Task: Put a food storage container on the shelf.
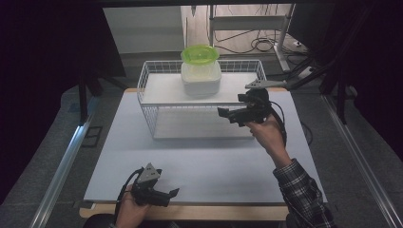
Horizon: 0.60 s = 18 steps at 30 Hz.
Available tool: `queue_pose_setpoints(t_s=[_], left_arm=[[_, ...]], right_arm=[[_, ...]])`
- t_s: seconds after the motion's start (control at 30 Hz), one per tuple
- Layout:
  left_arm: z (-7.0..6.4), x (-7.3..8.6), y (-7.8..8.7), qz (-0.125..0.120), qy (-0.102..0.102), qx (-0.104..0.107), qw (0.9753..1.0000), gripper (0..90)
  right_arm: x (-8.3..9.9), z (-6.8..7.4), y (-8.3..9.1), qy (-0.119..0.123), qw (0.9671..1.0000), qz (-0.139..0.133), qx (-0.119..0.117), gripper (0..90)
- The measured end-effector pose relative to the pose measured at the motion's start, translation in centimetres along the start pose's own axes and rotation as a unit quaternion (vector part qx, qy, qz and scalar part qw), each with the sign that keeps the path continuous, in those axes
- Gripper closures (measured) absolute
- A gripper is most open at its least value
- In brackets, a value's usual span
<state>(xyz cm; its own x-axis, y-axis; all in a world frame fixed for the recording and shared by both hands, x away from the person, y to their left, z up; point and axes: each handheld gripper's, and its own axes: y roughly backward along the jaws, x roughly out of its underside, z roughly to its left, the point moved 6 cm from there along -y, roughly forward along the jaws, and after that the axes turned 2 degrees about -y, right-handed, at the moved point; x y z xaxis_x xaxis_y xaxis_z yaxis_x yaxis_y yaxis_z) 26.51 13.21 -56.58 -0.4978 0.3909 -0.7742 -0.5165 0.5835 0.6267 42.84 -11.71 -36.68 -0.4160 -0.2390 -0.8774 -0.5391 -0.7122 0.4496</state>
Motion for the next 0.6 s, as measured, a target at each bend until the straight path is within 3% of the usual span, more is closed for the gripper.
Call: queue_pose_setpoints(t_s=[0.1, 0.6], left_arm=[[0.0, 0.0, 0.0, 0.000, -0.001, -0.001, 1.0000, 4.0], [-0.1, -0.1, 0.0, -0.004, 0.001, 0.006, 1.0000, 3.6]], right_arm=[[0.6, 0.3, -0.1, 0.009, 0.9999, -0.001, 0.013, 0.5], [2.9, 1.2, -0.6, 0.022, 0.9997, -0.007, 0.012, 0.2]])
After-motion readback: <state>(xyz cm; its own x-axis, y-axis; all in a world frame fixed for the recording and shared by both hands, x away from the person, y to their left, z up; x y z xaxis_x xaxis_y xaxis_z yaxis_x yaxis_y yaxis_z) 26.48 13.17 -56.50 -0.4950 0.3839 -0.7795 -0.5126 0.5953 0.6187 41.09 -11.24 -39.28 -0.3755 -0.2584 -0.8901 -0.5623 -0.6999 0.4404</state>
